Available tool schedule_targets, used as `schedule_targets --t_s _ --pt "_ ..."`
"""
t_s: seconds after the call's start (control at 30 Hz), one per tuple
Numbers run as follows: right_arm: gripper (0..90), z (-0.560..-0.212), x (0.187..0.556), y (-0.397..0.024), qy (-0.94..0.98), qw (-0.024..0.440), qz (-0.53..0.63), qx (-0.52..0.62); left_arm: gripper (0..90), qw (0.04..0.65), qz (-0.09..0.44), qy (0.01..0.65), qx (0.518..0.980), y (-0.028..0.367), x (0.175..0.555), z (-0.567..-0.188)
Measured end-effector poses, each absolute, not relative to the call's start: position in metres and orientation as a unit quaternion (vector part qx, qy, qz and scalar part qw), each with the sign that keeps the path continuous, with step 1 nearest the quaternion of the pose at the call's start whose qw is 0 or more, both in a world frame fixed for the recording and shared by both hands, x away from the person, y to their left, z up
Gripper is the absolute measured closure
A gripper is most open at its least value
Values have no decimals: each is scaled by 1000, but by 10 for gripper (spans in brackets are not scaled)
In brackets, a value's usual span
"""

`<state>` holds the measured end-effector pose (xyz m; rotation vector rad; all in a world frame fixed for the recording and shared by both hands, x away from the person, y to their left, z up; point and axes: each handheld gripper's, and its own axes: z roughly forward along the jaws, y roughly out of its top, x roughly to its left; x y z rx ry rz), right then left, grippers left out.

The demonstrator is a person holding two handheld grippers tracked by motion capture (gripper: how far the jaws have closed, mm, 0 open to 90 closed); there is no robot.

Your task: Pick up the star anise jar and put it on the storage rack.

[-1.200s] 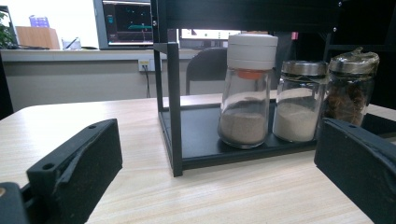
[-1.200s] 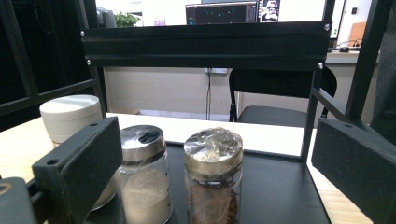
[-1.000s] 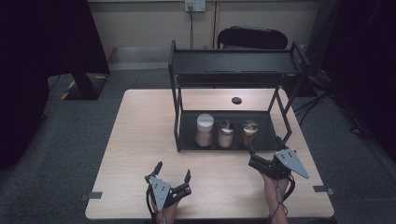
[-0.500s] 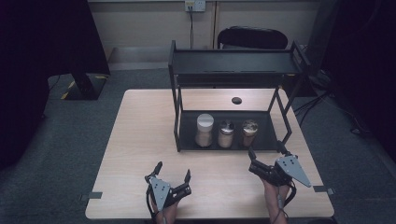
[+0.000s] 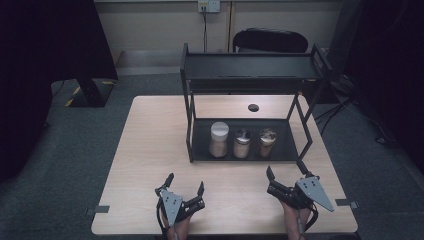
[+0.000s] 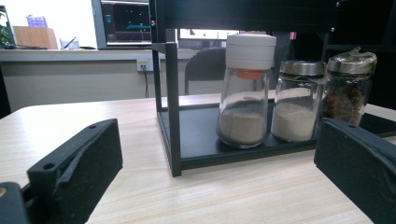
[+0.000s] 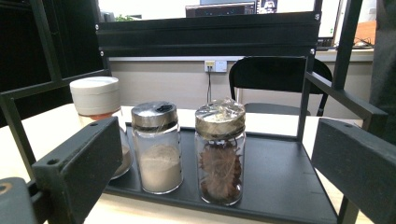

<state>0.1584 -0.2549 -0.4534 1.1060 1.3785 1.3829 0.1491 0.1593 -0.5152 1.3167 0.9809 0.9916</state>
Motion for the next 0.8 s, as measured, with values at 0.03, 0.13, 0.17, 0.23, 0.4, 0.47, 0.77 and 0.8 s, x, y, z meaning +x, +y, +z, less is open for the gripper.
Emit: schedule_targets --t_s 0.03,0.13,0.17,0.23,0.4,0.47,0.77,0.8 --pt "10 -454 157 -255 553 434 555 444 6 574 423 419 562 159 149 -515" --pt "10 -456 155 -254 552 434 553 448 6 574 423 419 562 159 149 -515" --pt "10 -457 154 -255 552 433 553 448 6 574 423 419 562 159 149 -515" --pt "10 -458 152 -255 554 433 551 449 6 574 423 419 562 159 149 -515" --pt "11 -463 147 -256 551 431 551 455 6 574 423 419 562 159 149 -515" --pt "11 -465 146 -256 551 431 550 456 6 574 423 419 562 159 149 -515" --pt "10 -474 142 -255 555 431 544 459 6 574 423 419 562 159 149 -515" --pt "10 -475 141 -255 555 430 544 459 6 574 423 419 562 159 149 -515"
